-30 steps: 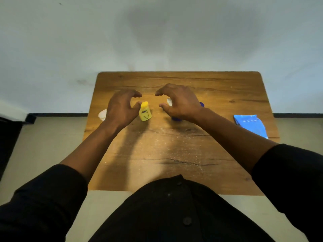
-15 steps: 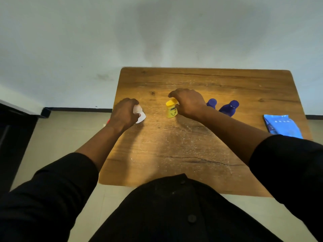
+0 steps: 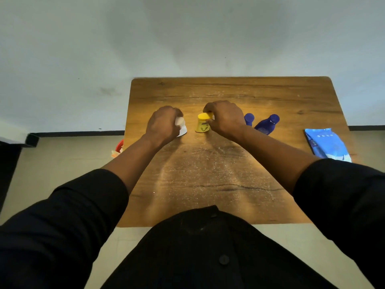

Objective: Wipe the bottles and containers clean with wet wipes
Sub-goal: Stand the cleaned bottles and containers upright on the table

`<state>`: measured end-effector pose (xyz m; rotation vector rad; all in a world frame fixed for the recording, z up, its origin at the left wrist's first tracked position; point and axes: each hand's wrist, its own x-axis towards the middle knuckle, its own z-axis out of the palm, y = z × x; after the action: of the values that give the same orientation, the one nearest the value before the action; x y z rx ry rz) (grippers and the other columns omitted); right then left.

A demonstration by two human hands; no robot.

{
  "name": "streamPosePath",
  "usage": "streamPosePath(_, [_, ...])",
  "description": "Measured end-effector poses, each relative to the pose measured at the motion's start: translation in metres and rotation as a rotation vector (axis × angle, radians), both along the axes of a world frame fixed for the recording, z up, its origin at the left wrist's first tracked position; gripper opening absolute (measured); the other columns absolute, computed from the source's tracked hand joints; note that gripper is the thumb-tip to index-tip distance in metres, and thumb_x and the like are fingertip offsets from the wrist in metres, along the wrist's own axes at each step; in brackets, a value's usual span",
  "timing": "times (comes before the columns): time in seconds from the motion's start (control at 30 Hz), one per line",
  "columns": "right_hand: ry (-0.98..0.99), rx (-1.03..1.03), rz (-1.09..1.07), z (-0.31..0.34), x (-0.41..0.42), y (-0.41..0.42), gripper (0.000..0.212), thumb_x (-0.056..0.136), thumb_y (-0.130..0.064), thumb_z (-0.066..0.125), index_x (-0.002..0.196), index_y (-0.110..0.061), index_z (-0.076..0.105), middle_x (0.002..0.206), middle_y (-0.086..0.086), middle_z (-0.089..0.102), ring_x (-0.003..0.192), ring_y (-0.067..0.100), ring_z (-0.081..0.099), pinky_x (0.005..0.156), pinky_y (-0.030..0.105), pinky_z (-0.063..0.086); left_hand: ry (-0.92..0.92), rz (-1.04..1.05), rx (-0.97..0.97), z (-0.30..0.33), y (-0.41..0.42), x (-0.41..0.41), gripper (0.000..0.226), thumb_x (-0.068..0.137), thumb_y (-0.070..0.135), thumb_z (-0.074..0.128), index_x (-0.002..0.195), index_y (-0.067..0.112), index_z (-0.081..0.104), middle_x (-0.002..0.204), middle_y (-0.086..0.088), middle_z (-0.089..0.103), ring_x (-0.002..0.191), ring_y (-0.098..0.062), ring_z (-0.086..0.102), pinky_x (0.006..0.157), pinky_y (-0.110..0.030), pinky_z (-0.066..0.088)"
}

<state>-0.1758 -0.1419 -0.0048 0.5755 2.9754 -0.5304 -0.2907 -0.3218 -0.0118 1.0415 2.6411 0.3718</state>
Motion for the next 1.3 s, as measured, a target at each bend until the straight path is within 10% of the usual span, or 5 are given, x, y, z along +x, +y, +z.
streamPosePath(0.37, [-0.038, -0.028, -0.086, -0.008, 0.004, 0.013, 0.029, 0.089, -0.026, 0.074, 0.118, -0.025, 0.071, 0.115, 0.003, 0.074, 0.101, 0.029, 0.068, 0.079, 0.045, 0.061, 0.019, -0.088, -0.062, -0.013, 0.036, 0.004, 0.049, 0.085, 0.013, 0.076, 0.133, 0.018, 0.07, 0.131, -0.009, 0.07, 0.119, -0.033, 0.063, 0.09, -0.04, 0.053])
streamPosePath(0.67, [-0.001, -0.072, -0.068, -0.006, 0.005, 0.024, 0.075, 0.087, -0.029, 0.081, 0.153, -0.025, 0.046, 0.14, 0.006, 0.065, 0.123, 0.03, 0.064, 0.092, 0.046, 0.06, 0.01, -0.067, -0.035, -0.011, 0.038, 0.009, 0.055, 0.084, 0.015, 0.077, 0.138, 0.015, 0.065, 0.134, -0.012, 0.069, 0.12, -0.036, 0.064, 0.093, -0.042, 0.056])
streamPosePath(0.9, [0.273, -0.146, -0.122, 0.025, 0.01, 0.021, 0.054, 0.09, -0.048, 0.072, 0.136, -0.025, 0.055, 0.132, -0.002, 0.065, 0.111, 0.016, 0.064, 0.086, 0.036, 0.055, -0.021, 0.095, 0.267, 0.008, 0.032, 0.021, 0.054, 0.095, 0.033, 0.074, 0.146, 0.019, 0.06, 0.146, -0.002, 0.063, 0.134, -0.025, 0.058, 0.108, -0.042, 0.048])
streamPosePath(1.17, [0.328, -0.762, -0.211, 0.062, 0.0, -0.019, 0.031, 0.096, -0.013, 0.056, 0.127, -0.015, 0.062, 0.124, -0.001, 0.063, 0.109, 0.017, 0.06, 0.086, 0.033, 0.048, -1.259, 0.483, 1.039, 0.056, -0.01, 0.052, 0.076, 0.107, 0.065, 0.026, 0.15, 0.007, 0.052, 0.148, -0.013, 0.062, 0.138, -0.027, 0.059, 0.119, -0.051, 0.043])
streamPosePath(1.3, [0.285, -0.668, -0.111, 0.071, -0.003, -0.058, 0.047, 0.089, 0.004, 0.056, 0.133, -0.013, 0.063, 0.13, 0.005, 0.066, 0.115, 0.018, 0.062, 0.088, 0.03, 0.051, -1.405, 0.527, 1.148, 0.061, -0.046, 0.068, 0.062, 0.113, 0.048, 0.031, 0.153, 0.004, 0.047, 0.151, -0.016, 0.059, 0.141, -0.029, 0.057, 0.121, -0.049, 0.041])
